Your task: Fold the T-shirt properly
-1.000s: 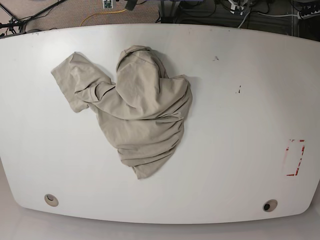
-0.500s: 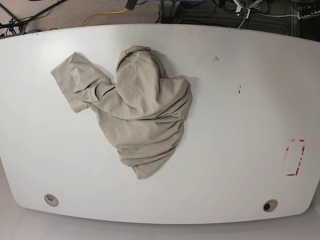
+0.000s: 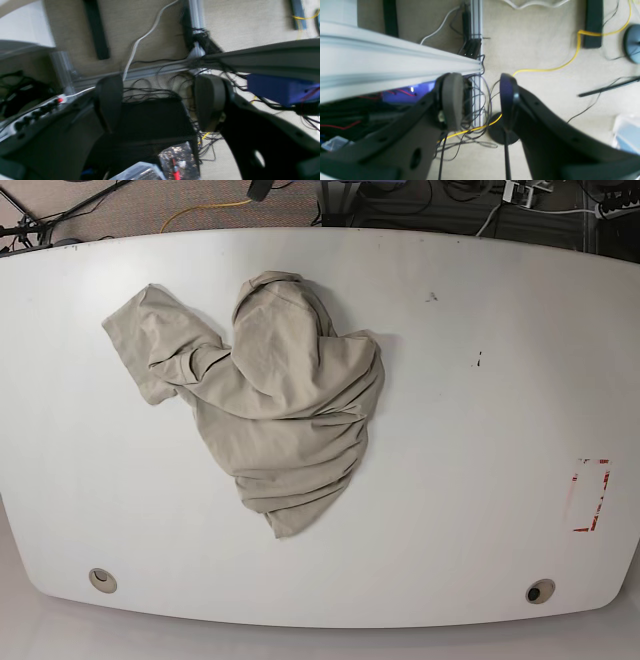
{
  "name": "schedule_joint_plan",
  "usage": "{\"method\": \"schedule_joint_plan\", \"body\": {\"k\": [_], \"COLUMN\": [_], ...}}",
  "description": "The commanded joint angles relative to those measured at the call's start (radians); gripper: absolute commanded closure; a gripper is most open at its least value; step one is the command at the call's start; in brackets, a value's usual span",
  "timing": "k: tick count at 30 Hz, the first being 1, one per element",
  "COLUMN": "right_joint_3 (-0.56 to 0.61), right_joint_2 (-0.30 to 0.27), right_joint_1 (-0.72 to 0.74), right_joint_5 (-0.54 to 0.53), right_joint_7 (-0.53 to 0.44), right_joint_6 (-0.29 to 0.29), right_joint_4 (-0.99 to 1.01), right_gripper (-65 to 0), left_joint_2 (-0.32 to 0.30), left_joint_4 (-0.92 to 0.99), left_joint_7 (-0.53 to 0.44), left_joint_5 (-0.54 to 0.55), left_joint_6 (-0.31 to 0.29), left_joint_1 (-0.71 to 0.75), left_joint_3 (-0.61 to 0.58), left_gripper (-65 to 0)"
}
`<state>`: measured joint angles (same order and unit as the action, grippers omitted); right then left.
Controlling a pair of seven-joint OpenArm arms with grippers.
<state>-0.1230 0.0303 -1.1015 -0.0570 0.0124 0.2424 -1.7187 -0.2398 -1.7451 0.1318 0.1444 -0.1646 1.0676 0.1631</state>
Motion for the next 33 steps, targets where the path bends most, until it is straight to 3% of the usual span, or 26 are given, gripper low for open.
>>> {"method": "schedule_joint_plan", "body": {"k": [1, 14, 26, 33], "right_joint_3": [-0.002, -0.008, 0.0, 0.001], "right_joint_2": [0.0, 0.0, -0.005, -0.003], "right_joint_1": [-0.042, -0.118, 0.088, 0.212], "right_joint_5": [-0.01, -0.01, -0.008, -0.008], "right_joint_7": [-0.018, -0.016, -0.016, 0.097], "right_joint_6": [0.002, 0.002, 0.008, 0.01], "right_joint_4": [-0.068, -0.269, -0.277, -0.277], "right_gripper": [-23.1, -23.1, -24.4, -43.6], "left_joint_2": [-0.007, -0.002, 0.047, 0.049], "left_joint_4": [-0.063, -0.212, -0.212, -0.212], "left_joint_7": [-0.022, -0.024, -0.021, -0.021], "left_joint_5": [0.005, 0.008, 0.007, 0.007], "left_joint_6": [0.001, 0.001, 0.0, 0.0], "left_joint_1": [0.049, 0.109, 0.007, -0.033], "left_joint_3": [0.028, 0.063, 0.057, 0.057], "left_gripper": [-40.8, -40.8, -41.7, -54.0]}}
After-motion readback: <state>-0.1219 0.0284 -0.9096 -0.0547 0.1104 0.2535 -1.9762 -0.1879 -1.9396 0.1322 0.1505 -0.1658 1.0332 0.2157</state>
